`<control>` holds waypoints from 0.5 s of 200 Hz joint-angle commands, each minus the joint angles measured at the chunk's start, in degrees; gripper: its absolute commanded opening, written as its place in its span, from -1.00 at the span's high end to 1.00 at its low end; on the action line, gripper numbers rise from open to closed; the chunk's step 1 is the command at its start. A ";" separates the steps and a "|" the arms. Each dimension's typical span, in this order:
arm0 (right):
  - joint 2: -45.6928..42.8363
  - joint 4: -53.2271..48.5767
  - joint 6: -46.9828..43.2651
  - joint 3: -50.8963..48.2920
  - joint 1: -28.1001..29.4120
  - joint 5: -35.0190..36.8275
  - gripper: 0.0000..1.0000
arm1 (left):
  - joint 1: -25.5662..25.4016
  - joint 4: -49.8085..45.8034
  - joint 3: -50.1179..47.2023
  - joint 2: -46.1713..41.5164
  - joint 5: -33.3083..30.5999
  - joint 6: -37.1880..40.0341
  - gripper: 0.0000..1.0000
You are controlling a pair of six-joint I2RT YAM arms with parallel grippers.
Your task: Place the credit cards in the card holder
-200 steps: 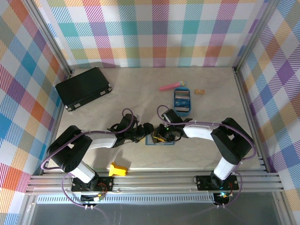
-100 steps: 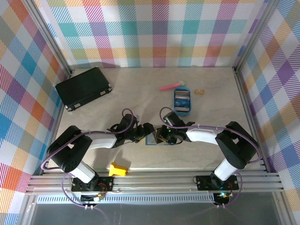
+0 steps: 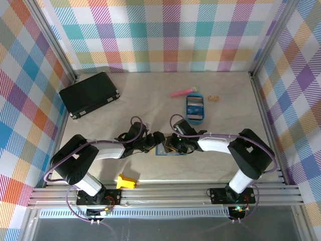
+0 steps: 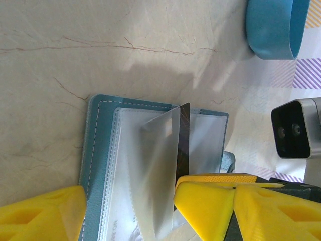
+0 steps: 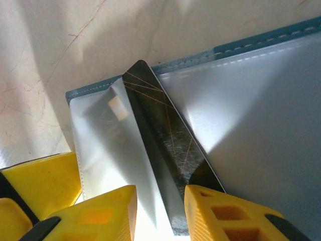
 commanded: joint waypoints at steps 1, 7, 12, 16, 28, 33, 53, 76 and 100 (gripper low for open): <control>2.73 -0.63 0.82 0.25 1.38 -0.08 0.37 | -1.04 2.67 -0.59 3.10 1.05 -0.59 -0.54; 2.66 -0.71 0.76 0.30 1.65 -0.30 0.37 | -1.06 2.67 -0.54 3.23 1.04 -0.59 -0.54; 2.49 -0.82 0.73 0.39 1.88 -0.40 0.37 | -1.07 2.72 -0.58 3.25 1.07 -0.55 -0.54; 2.36 -0.91 0.74 0.50 2.02 -0.51 0.37 | -1.10 2.70 -0.54 3.30 1.07 -0.59 -0.54; 1.69 -1.28 0.73 0.53 2.57 -0.53 0.37 | -1.05 2.75 -0.54 3.18 0.99 -0.55 -0.54; 1.34 -1.50 0.74 0.51 2.70 -0.40 0.37 | -1.05 2.75 -0.66 3.21 0.99 -0.59 -0.54; -0.08 -2.49 0.36 0.62 3.09 0.25 0.37 | -1.03 2.72 -0.80 3.05 0.86 -0.64 -0.54; -1.35 -3.34 -0.29 1.07 3.09 0.09 0.34 | -1.05 2.96 -1.06 2.97 0.53 -0.98 -0.54; -4.50 -7.51 -2.81 2.35 3.09 1.69 0.28 | -0.98 3.27 -1.42 2.81 0.47 -1.34 -0.54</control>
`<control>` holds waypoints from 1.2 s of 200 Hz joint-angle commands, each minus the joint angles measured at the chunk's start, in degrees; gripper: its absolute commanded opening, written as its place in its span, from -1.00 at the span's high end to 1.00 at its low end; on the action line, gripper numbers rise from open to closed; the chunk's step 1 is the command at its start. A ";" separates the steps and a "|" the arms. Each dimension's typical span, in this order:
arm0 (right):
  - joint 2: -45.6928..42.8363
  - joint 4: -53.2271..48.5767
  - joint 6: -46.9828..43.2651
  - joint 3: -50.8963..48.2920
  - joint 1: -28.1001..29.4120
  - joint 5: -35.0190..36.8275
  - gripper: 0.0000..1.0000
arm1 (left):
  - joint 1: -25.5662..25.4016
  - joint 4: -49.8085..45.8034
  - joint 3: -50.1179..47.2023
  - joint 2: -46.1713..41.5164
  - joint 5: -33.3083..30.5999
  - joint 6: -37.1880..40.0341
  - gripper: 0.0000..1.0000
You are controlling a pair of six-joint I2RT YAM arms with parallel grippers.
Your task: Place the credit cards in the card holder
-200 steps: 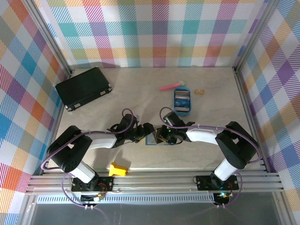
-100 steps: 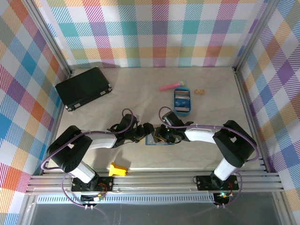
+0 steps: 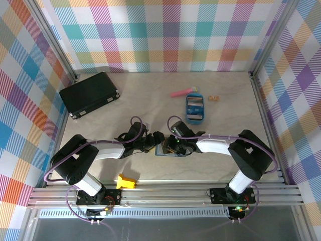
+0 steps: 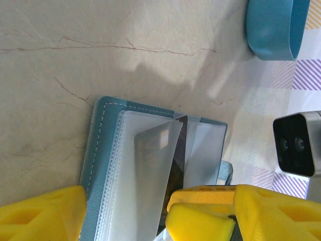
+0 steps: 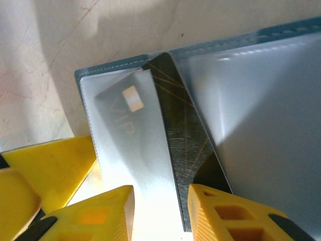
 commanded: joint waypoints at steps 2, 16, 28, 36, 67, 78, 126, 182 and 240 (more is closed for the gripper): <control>-3.97 -6.43 -2.59 1.96 0.59 0.86 0.28 | -1.02 3.15 -1.48 2.71 0.51 -0.96 -0.54; -6.90 -9.73 -4.26 2.22 0.53 3.39 0.25 | -1.03 3.10 -1.60 2.49 0.46 -0.96 -0.54; -8.78 -12.65 -5.82 2.66 0.31 5.37 0.24 | -1.03 3.01 -1.60 2.39 0.46 -0.88 -0.54; -9.41 -14.33 -7.10 3.06 0.11 6.12 0.23 | -1.03 3.05 -1.62 2.40 0.46 -0.88 -0.54; -7.72 -17.84 -14.03 5.39 -0.44 6.81 0.17 | -1.03 3.40 -1.59 2.58 0.57 -0.88 -0.54; -6.28 -18.87 -17.04 6.91 -0.44 6.36 0.16 | -1.03 3.31 -1.60 2.39 0.55 -0.88 -0.54; 0.70 -22.24 -23.36 12.58 0.25 4.29 0.15 | -1.03 3.31 -1.68 2.48 0.50 -0.96 -0.51; 4.33 -24.16 -21.41 14.40 0.61 5.75 0.14 | -1.03 3.24 -1.86 2.22 0.48 -1.14 -0.49; -2.20 -22.42 -18.86 9.37 0.53 6.57 0.15 | -1.01 3.56 -2.38 2.31 0.17 -1.61 -0.33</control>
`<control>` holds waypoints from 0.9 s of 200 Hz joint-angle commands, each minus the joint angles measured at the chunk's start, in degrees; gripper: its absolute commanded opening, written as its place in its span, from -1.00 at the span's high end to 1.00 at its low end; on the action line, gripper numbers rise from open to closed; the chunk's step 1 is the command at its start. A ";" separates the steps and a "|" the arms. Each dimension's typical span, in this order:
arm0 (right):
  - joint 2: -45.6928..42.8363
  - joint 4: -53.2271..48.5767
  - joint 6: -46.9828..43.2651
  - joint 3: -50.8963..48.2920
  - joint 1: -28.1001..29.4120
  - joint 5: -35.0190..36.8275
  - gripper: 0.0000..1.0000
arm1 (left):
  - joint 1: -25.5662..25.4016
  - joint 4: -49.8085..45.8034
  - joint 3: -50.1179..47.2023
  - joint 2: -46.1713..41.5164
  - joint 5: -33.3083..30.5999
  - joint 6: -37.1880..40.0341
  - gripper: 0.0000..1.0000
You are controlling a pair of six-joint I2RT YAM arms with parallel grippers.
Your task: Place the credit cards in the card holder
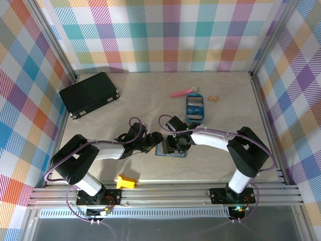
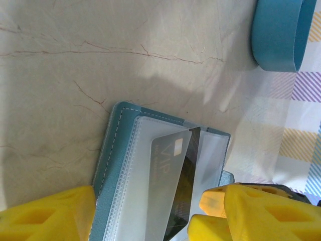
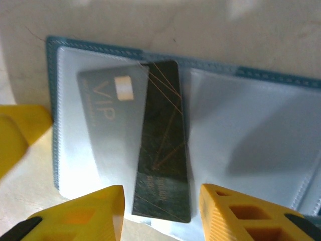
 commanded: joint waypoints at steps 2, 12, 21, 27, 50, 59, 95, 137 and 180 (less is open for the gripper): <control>-5.19 0.33 1.63 -2.25 0.11 0.66 0.15 | -1.13 2.13 -1.38 2.20 1.45 0.57 -0.33; -6.72 -0.34 1.56 -2.47 -0.11 0.48 0.15 | -1.13 2.01 -1.47 2.11 1.36 0.43 -0.26; -7.74 -0.67 1.55 -2.70 -0.21 0.20 0.15 | -1.14 2.04 -1.58 2.09 1.18 0.34 -0.18; -8.27 -0.74 1.55 -2.81 -0.30 -0.13 0.15 | -1.14 1.95 -1.68 2.11 1.05 0.26 -0.12; -8.56 -0.81 1.51 -2.41 -0.39 -0.43 0.16 | -1.11 2.05 -1.78 2.07 0.83 0.24 0.11; -8.02 -1.30 1.55 -1.75 -0.42 -0.29 0.17 | -1.14 2.10 -1.91 2.11 0.78 0.09 0.15; -5.04 -2.37 1.77 0.51 -0.99 -0.14 0.17 | -1.13 1.29 -2.48 1.00 0.14 0.17 0.24; -0.75 -3.10 -0.43 2.27 -1.86 -2.18 0.24 | -1.09 0.77 -2.83 0.53 -0.25 0.47 0.36; 2.64 -4.08 -2.37 4.45 -1.85 -3.06 0.27 | -1.14 1.48 -3.17 0.79 -0.14 0.34 0.44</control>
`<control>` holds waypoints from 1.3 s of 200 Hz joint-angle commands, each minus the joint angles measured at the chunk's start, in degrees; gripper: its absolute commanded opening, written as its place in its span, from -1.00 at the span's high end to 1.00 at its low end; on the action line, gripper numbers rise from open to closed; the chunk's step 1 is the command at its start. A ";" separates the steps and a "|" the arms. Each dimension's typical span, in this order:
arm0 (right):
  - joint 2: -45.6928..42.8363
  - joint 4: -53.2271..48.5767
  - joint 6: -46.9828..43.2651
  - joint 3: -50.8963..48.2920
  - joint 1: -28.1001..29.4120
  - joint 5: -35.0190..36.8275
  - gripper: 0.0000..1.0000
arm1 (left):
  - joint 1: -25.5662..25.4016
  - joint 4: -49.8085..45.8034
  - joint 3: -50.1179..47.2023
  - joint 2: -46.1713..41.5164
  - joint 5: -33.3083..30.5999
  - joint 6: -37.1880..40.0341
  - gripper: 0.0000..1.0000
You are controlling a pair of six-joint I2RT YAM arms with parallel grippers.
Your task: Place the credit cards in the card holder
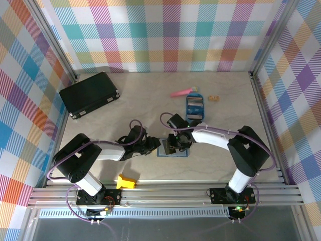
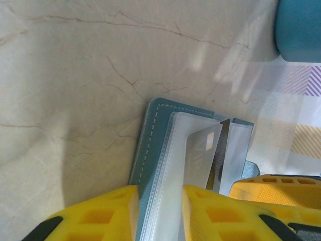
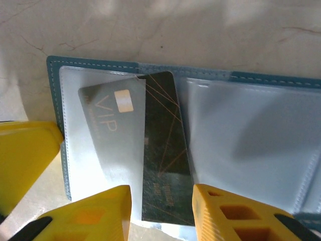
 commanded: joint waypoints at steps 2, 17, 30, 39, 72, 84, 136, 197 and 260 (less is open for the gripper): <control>1.38 -2.12 -1.91 2.11 -0.13 -1.21 0.27 | -0.68 -0.07 -1.15 -0.52 -0.10 0.29 0.45; 1.87 -3.02 -2.01 2.72 -0.02 -0.26 0.27 | -0.68 0.02 -1.15 -0.52 -0.03 0.29 0.47; 2.15 -4.21 -2.12 3.19 0.21 1.09 0.26 | -0.63 0.02 -1.17 -0.49 -0.03 0.34 0.47; 2.32 -4.74 -2.11 3.39 0.30 1.65 0.25 | -0.68 0.10 -1.17 -0.51 -0.02 0.25 0.48; 2.92 -5.34 -2.02 3.31 0.68 1.89 0.24 | -0.68 0.37 -1.24 -0.18 0.06 0.25 0.48; 3.17 -5.29 -1.93 3.31 0.86 1.55 0.24 | -0.68 0.33 -1.18 -0.16 0.06 0.12 0.48; 4.09 -3.89 -1.22 3.04 1.37 -0.82 0.24 | -0.68 0.46 -1.15 0.01 0.06 0.12 0.48; 3.01 -3.10 -0.43 3.21 1.97 -2.02 0.27 | -0.67 1.08 -1.15 0.45 0.34 -0.06 0.48; 2.58 -1.21 1.03 3.58 2.30 -4.59 0.29 | -0.68 1.91 -1.40 0.72 0.50 -0.22 0.49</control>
